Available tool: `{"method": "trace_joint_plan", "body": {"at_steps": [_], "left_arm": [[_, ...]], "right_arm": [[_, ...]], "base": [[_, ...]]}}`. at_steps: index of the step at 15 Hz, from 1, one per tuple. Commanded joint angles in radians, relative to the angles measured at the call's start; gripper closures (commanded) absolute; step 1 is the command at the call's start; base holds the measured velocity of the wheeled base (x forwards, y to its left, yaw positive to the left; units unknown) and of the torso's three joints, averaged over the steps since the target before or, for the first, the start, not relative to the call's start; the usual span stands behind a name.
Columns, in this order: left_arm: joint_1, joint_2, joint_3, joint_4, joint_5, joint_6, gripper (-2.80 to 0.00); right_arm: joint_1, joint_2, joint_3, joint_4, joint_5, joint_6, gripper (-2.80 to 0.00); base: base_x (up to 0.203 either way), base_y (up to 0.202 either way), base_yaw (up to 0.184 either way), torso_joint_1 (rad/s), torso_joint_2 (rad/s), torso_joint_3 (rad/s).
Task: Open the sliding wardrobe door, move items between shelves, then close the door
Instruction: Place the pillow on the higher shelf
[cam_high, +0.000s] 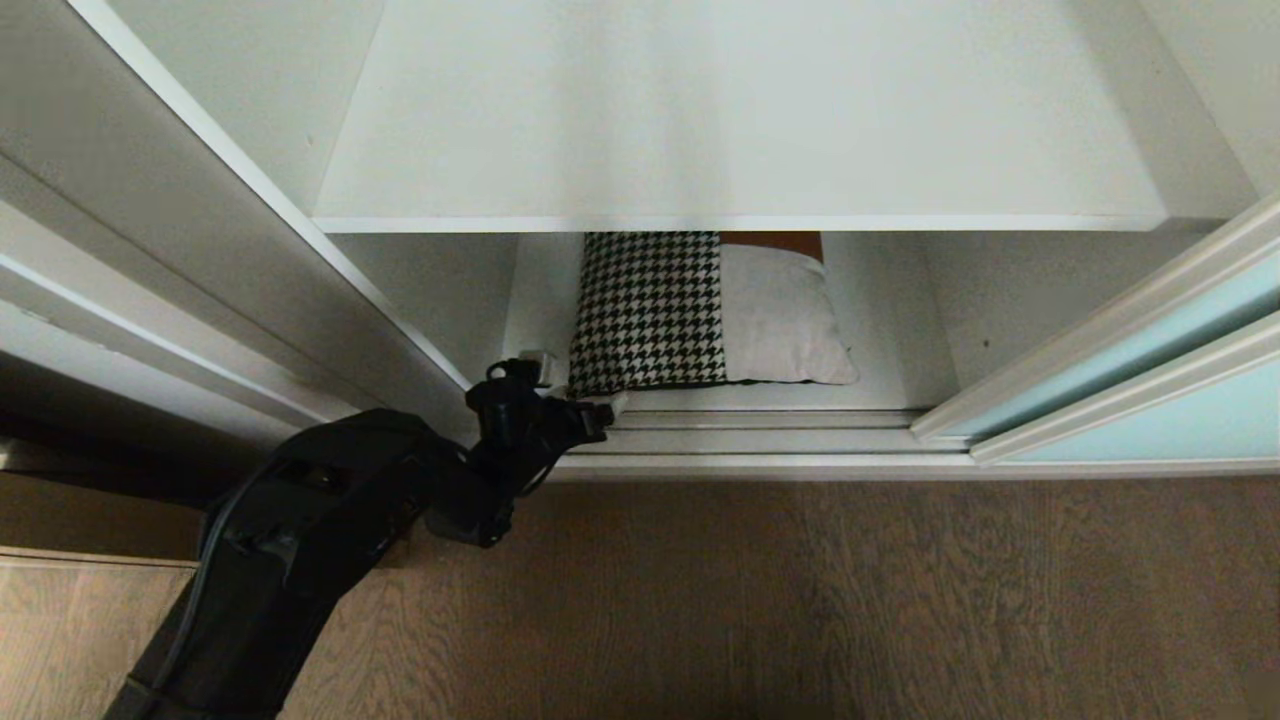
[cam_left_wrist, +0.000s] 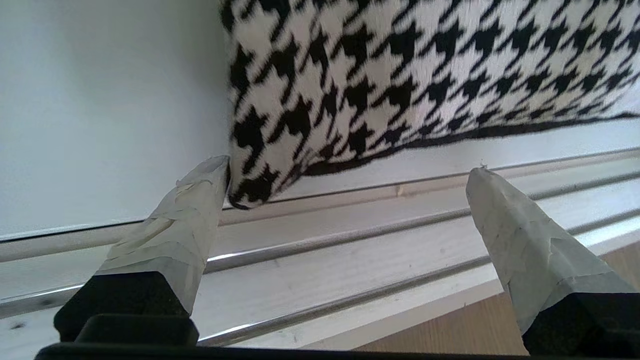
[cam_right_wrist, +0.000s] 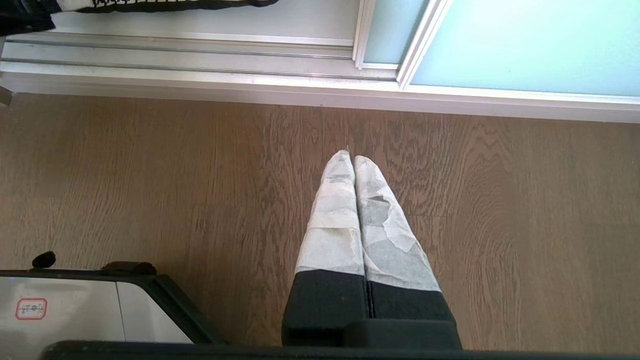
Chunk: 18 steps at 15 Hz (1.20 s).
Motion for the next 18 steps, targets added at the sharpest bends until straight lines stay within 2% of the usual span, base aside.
{"method": "trace_joint_plan", "body": {"at_steps": [1, 5, 10, 11, 18], "left_arm": [[-0.002, 0.026, -0.024, 0.005, -0.016, -0.004, -2.8], [-0.003, 0.039, -0.062, 0.027, -0.021, -0.002, -2.8], [-0.002, 0.102, -0.242, 0.094, -0.017, -0.004, -2.8], [-0.002, 0.11, -0.259, 0.096, -0.013, -0.004, 0.0], [-0.002, 0.122, -0.265, 0.1, -0.011, -0.005, 0.0]], "right_arm": [[0.0, 0.001, 0.0, -0.001, 0.0, 0.0, 0.0], [0.0, 0.001, 0.0, -0.001, 0.0, 0.0, 0.0], [0.0, 0.002, 0.0, -0.001, 0.0, 0.0, 0.0], [0.0, 0.002, 0.0, 0.0, 0.0, 0.0, 0.0], [0.0, 0.001, 0.001, -0.001, 0.0, 0.0, 0.0]], "base": [[0.0, 0.0, 0.0, 0.0, 0.0, 0.0], [0.0, 0.0, 0.0, 0.0, 0.0, 0.0], [0.0, 0.0, 0.0, 0.0, 0.0, 0.0], [0.0, 0.0, 0.0, 0.0, 0.0, 0.0], [0.0, 0.0, 0.0, 0.0, 0.0, 0.0]]}}
